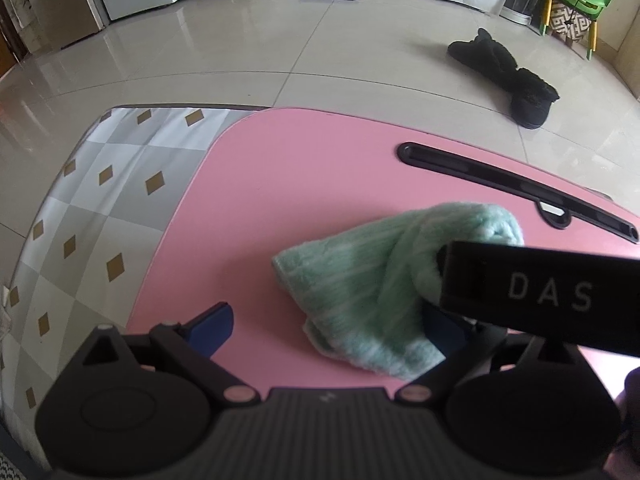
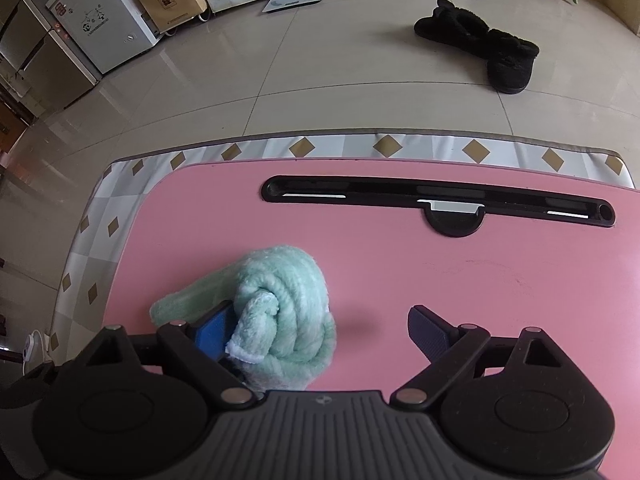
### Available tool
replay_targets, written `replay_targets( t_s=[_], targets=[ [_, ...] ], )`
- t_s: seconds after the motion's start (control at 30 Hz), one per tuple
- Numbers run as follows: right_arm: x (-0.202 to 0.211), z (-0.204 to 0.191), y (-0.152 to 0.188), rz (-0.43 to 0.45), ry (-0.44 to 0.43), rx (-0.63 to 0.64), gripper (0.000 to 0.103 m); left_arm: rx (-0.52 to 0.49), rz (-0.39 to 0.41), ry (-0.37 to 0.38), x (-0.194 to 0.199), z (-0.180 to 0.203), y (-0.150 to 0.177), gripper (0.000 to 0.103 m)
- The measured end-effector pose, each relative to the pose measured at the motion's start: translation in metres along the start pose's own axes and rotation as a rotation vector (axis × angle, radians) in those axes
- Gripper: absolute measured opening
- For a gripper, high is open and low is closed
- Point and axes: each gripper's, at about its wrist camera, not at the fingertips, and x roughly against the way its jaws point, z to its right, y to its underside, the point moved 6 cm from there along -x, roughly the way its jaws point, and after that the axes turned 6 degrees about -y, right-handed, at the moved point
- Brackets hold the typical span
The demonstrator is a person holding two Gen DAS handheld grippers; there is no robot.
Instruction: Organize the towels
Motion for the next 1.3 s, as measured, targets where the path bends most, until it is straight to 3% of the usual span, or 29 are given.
replay_targets(
  t_s=[1.3],
  targets=[
    [0.032,0.058,0.011,0.021,0.065,-0.084,0.092,-0.164,0.033,0.099,0.008,0.076,0.013,0.103]
  ],
)
